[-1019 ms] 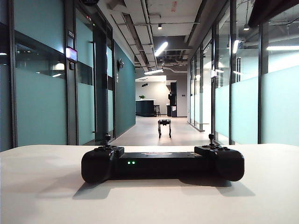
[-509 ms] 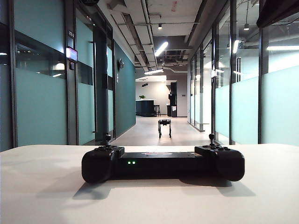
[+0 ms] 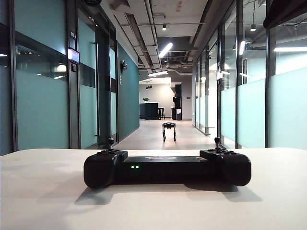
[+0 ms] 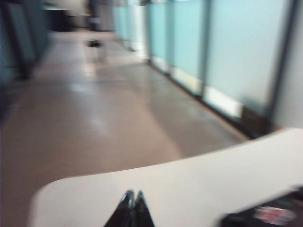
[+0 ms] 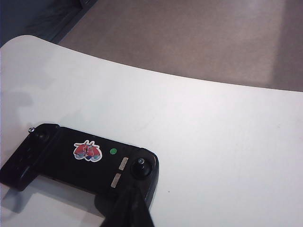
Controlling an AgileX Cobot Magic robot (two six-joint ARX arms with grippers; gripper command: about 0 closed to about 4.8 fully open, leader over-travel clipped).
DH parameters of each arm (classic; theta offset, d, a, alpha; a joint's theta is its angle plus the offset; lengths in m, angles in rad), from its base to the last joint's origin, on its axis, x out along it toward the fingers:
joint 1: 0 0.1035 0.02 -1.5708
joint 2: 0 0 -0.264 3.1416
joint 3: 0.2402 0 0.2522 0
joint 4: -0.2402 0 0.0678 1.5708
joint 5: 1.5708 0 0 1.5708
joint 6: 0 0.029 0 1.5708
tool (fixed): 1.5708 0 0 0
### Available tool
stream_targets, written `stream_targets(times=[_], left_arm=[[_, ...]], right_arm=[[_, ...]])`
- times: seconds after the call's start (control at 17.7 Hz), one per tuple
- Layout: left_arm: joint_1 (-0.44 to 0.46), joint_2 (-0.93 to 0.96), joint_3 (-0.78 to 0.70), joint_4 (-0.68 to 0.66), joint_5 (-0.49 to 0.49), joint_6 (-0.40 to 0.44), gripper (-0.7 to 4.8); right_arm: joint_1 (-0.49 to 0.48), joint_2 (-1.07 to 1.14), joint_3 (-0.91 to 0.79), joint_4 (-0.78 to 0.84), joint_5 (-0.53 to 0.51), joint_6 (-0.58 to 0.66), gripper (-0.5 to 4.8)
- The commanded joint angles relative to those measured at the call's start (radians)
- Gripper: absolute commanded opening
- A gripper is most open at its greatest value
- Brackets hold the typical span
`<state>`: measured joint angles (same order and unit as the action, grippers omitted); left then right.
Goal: Push the left joystick on the remote control sitting on the white table forward to make the robot dog walk in a straight line until it approaches the door.
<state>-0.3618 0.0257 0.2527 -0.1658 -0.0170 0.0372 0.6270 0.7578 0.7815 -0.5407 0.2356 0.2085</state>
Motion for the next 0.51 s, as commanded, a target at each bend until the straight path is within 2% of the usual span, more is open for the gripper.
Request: stream_targets(times=[0.06, 0.28, 0.51], left_arm=[[0.154, -0.022, -0.034, 0.040, 0.084, -0.004, -0.06], [0.304, -0.022, -0.091, 0.100, 0.092, -0.004, -0.06], [0.321, -0.022, -0.168, 0.207, 0.081, 0.001, -0.05]], right_arm=[[0.000, -0.002, 0.006, 0.019, 0.006, -0.003, -0.05], [0.000, -0.002, 0.006, 0.019, 0.006, -0.003, -0.05], [0.000, -0.002, 0.006, 0.019, 0.006, -0.003, -0.05]])
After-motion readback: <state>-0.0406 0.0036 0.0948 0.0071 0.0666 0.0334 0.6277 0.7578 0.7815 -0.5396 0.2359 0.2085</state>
